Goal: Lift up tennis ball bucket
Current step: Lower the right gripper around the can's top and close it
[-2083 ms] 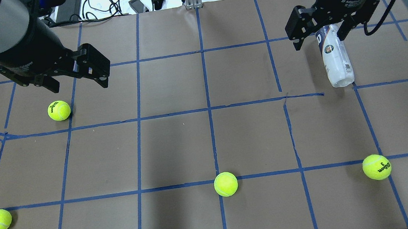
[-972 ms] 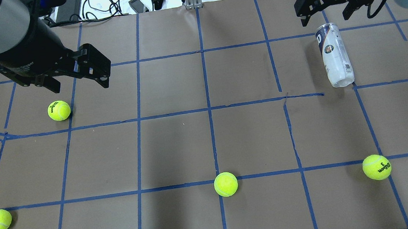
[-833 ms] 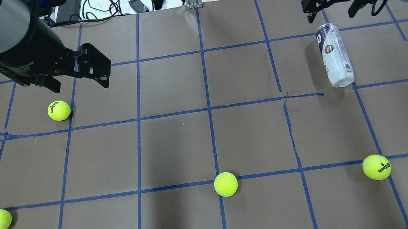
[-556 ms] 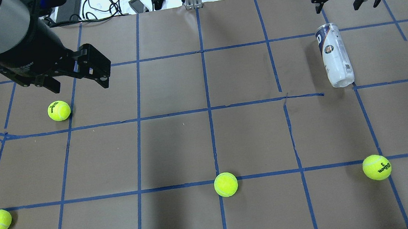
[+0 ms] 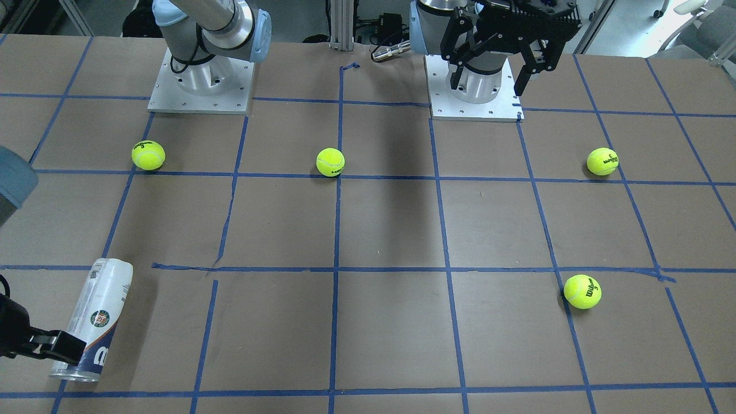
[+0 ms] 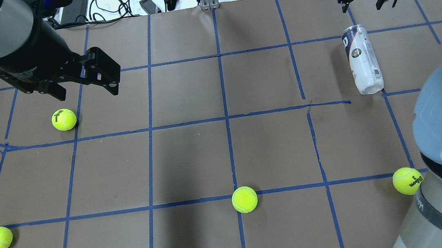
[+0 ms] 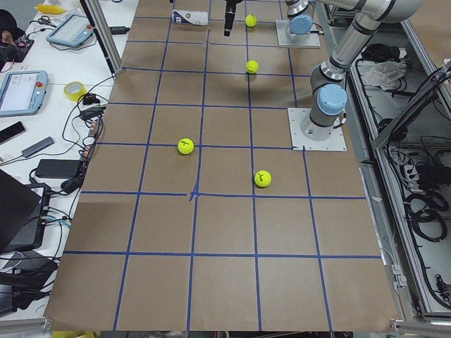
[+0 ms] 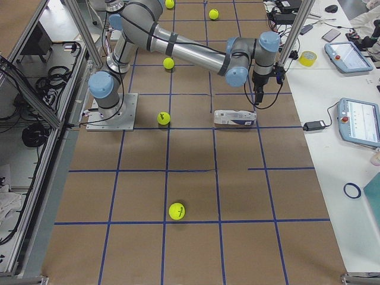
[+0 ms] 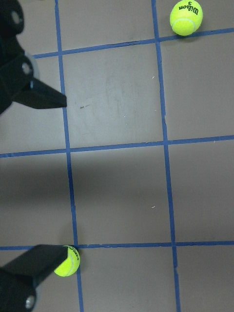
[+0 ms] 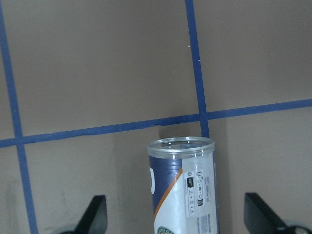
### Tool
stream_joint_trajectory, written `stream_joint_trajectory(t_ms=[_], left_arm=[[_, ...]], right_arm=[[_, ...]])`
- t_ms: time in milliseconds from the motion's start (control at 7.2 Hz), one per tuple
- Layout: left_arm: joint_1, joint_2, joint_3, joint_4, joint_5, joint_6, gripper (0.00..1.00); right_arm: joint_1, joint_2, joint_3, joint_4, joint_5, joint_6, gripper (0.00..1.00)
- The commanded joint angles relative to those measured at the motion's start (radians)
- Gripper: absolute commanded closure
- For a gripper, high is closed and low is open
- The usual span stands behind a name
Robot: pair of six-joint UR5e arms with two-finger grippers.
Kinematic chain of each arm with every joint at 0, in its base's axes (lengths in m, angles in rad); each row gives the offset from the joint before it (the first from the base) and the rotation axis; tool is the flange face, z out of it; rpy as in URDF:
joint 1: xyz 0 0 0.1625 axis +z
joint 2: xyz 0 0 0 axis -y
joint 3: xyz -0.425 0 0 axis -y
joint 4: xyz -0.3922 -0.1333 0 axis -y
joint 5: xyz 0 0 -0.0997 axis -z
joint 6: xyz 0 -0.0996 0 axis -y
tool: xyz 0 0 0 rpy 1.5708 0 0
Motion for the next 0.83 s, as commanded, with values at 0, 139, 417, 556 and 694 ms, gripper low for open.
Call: stream_joint_trajectory(t_ms=[0, 139, 417, 556, 694], left_arm=[[0.0, 0.0, 0.0, 0.0, -0.001, 0.0, 0.0], [0.0, 0.0, 0.0, 0.0, -0.001, 0.0, 0.0], [0.0, 0.0, 0.0, 0.0, -0.001, 0.0, 0.0], [0.0, 0.0, 0.0, 0.0, -0.003, 0.0, 0.0], [0.0, 0.0, 0.0, 0.0, -0.003, 0.0, 0.0]], right_arm=[[-0.018, 0.06, 0.0, -0.02, 0.003, 0.005, 0.0], [-0.017, 0.083, 0.001, -0.02, 0.009, 0.006, 0.0], [-0.015, 0.09, 0.007, -0.026, 0.0, 0.004, 0.0], [-0.015, 0.096, 0.016, -0.028, 0.0, 0.006, 0.0], [-0.015, 0.096, 0.018, -0.031, 0.001, -0.007, 0.0]])
